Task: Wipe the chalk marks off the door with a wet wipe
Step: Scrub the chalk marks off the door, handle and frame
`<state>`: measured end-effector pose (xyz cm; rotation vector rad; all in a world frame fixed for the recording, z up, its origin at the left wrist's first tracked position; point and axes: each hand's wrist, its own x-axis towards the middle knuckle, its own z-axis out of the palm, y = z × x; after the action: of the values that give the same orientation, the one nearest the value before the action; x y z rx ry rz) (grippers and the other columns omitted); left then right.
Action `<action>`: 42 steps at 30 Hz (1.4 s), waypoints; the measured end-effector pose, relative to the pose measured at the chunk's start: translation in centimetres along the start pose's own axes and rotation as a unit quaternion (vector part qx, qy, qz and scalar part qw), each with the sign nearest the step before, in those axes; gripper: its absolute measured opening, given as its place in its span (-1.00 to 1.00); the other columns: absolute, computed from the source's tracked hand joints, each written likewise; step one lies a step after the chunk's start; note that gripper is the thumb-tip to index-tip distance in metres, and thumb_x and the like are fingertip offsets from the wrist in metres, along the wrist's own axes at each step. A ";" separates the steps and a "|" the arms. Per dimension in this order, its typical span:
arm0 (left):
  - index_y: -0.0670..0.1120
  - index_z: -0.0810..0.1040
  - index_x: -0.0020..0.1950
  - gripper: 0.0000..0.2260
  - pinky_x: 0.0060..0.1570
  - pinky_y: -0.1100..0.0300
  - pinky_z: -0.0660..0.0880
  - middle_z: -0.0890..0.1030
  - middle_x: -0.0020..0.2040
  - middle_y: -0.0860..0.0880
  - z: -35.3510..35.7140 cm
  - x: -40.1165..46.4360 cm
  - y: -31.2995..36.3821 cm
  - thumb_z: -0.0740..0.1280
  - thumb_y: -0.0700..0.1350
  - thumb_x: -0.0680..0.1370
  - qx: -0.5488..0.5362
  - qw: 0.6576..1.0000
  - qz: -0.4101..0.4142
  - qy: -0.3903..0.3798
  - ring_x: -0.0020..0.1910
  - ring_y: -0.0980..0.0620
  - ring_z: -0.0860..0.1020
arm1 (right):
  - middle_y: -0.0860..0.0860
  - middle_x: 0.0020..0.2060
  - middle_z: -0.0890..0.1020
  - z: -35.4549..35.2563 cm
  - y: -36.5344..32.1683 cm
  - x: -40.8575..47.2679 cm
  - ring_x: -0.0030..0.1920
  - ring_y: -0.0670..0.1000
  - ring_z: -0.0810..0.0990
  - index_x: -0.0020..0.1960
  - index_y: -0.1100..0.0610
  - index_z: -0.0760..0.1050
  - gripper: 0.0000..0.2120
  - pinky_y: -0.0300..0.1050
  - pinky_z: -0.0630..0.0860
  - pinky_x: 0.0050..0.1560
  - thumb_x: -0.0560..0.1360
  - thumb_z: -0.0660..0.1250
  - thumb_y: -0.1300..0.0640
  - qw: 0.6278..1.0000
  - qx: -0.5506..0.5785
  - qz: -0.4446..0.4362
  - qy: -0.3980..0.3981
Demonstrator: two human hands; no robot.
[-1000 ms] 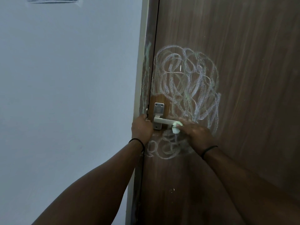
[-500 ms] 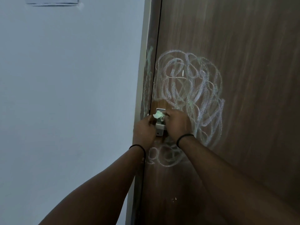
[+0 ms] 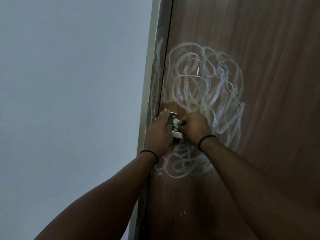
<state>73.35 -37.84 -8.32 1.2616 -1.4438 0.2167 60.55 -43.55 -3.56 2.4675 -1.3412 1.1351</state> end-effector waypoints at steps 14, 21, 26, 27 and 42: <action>-0.16 0.41 0.41 -0.59 0.37 -0.02 0.36 0.47 0.39 -0.13 0.7 1.4 0.1 0.18 -0.20 0.55 0.192 0.976 0.096 -0.045 0.41 -0.12 0.39 | 0.07 -0.15 0.58 -0.6 0.7 -0.5 -0.17 -0.01 0.48 -0.09 0.15 0.60 -0.87 -0.20 0.30 -0.18 0.46 0.32 0.31 0.979 0.013 -0.022 0.203; -0.15 0.33 0.46 -0.55 0.40 0.01 0.29 0.43 0.40 -0.09 1.5 1.9 -0.2 0.15 -0.13 0.56 0.263 0.958 0.093 -0.060 0.43 -0.10 0.33 | 0.11 -0.12 0.55 0.3 1.9 -1.4 -0.08 0.14 0.53 -0.10 0.20 0.65 -0.93 -0.02 0.52 -0.14 0.46 0.40 0.30 0.982 0.026 -0.050 0.179; -0.14 0.35 0.45 -0.55 0.38 0.02 0.30 0.44 0.39 -0.09 1.4 1.8 0.1 0.19 -0.13 0.54 0.261 0.960 0.085 -0.062 0.42 -0.11 0.35 | 0.13 -0.04 0.55 0.1 1.0 -1.3 -0.02 0.15 0.52 -0.09 0.22 0.66 -0.89 0.06 0.54 -0.05 0.45 0.37 0.26 0.982 -0.004 -0.032 0.187; -0.14 0.37 0.43 -0.56 0.37 0.02 0.30 0.46 0.38 -0.09 1.3 1.8 0.2 0.19 -0.14 0.54 0.255 0.962 0.084 -0.059 0.40 -0.11 0.37 | 0.13 -0.02 0.54 0.1 1.0 -1.3 -0.01 0.14 0.51 -0.08 0.21 0.66 -0.89 0.06 0.54 -0.02 0.45 0.38 0.20 0.982 -0.017 -0.034 0.186; -0.12 0.46 0.36 -0.62 0.14 0.10 0.44 0.54 0.26 -0.06 0.4 2.0 0.7 0.22 -0.12 0.54 0.245 0.964 0.089 -0.050 0.22 -0.07 0.49 | 0.05 -0.10 0.52 1.5 0.8 -0.1 -0.06 0.04 0.45 -0.11 0.20 0.53 -0.89 -0.08 0.44 -0.09 0.55 0.26 0.23 0.973 -0.052 -0.118 0.190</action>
<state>72.97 -38.99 -6.49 1.5526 -1.6532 0.6737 60.75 -44.61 -4.85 2.1224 -0.9457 1.3483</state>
